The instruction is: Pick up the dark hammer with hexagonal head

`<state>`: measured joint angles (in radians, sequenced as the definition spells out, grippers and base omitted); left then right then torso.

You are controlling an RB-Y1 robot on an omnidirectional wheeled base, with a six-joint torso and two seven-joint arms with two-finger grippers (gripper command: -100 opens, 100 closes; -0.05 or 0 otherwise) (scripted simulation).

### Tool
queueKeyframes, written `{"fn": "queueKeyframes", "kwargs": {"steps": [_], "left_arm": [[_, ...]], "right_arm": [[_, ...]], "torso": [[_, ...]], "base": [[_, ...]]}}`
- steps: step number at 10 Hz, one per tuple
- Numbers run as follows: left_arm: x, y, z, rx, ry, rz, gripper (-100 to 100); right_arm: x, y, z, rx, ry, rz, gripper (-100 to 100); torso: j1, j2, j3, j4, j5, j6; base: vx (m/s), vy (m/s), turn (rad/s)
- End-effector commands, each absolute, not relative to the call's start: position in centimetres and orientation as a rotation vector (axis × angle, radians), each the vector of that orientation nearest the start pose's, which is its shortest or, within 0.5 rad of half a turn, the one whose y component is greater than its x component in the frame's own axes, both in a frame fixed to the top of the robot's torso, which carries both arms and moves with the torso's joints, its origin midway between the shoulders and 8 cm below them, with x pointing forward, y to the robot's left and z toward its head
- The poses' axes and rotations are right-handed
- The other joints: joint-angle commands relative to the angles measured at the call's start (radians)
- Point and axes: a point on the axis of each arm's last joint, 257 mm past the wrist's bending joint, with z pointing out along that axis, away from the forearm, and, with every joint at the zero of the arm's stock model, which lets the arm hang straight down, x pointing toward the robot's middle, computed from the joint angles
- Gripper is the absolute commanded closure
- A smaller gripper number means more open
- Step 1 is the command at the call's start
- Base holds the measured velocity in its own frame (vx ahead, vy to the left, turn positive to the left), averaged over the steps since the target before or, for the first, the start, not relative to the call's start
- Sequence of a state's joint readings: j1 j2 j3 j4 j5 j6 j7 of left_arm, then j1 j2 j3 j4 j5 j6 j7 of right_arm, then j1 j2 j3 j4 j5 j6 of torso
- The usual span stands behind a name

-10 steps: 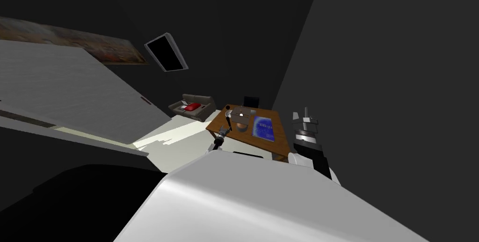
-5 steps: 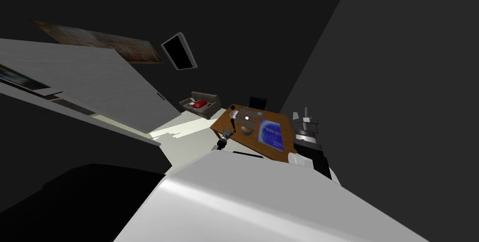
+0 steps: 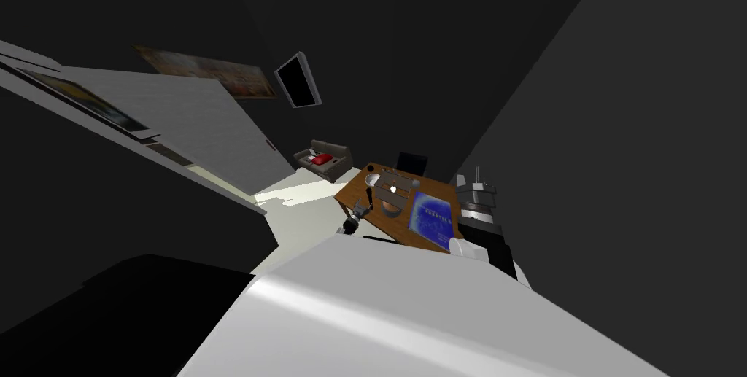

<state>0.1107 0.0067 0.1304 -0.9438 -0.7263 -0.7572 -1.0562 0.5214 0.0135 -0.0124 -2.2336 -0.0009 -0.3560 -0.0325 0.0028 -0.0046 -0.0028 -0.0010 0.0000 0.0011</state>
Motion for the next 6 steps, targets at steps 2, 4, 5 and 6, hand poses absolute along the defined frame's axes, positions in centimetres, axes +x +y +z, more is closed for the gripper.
{"fn": "queueKeyframes", "kwargs": {"steps": [2,4,5,6], "left_arm": [[40.2,15.1,-41.7,0.322,1.655,-0.257,-100],[39.2,12.3,-41.4,0.359,1.643,-0.301,-100],[38.3,10.3,-41.0,0.384,1.633,-0.332,-100],[38.1,9.6,-41.0,0.394,1.629,-0.345,-100]], "right_arm": [[37.0,-29.5,-3.4,0.853,0.728,1.258,0],[37.0,-29.5,-3.4,0.853,0.728,1.258,0],[37.0,-29.5,-3.4,0.853,0.728,1.258,0],[37.0,-29.5,-3.4,0.853,0.728,1.258,0]], "torso": [[0.001,-0.001,0.0,0.0,0.0,-0.001],[0.0,-0.003,-0.001,0.0,0.0,-0.001],[0.0,-0.002,-0.001,0.0,0.0,0.0],[0.0,-0.004,-0.002,-0.001,0.0,-0.001]], "base": [[0.081,0.015,0.28],[0.102,-0.003,0.272],[0.118,0.002,0.295],[0.112,0.0,0.176]]}}
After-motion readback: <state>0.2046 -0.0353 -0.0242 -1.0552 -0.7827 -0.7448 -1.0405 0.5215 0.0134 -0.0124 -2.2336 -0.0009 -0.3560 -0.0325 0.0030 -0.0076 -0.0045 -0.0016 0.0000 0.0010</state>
